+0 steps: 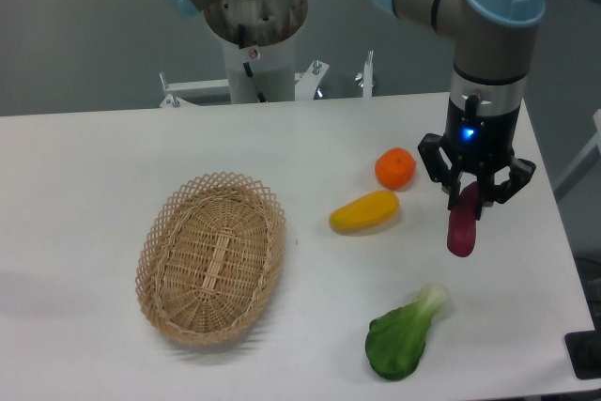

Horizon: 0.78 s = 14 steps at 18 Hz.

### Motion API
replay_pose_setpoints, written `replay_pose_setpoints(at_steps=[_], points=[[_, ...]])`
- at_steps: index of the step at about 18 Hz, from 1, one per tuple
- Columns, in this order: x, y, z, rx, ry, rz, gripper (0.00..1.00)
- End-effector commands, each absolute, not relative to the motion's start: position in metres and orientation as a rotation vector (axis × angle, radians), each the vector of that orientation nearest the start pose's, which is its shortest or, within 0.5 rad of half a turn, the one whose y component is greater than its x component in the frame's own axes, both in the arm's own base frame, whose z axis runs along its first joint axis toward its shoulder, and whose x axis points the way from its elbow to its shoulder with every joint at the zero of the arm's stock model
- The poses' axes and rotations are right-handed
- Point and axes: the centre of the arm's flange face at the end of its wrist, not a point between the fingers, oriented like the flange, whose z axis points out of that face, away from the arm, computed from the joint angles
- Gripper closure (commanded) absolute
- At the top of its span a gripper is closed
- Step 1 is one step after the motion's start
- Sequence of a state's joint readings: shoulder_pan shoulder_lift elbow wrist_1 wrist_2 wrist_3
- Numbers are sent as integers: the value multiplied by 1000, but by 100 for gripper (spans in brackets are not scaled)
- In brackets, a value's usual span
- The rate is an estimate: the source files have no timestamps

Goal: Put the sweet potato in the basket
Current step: 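Lift the held purple sweet potato slightly with the gripper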

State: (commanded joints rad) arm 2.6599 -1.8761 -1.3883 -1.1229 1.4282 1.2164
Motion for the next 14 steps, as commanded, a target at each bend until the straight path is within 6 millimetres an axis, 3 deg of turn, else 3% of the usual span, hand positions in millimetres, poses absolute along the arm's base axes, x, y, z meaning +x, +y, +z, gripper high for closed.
replay_pose_setpoints(at_steps=[8, 14], points=[[-496, 431, 453, -2858, 206, 326, 86], [-466, 449, 445, -2859, 118, 274, 86]])
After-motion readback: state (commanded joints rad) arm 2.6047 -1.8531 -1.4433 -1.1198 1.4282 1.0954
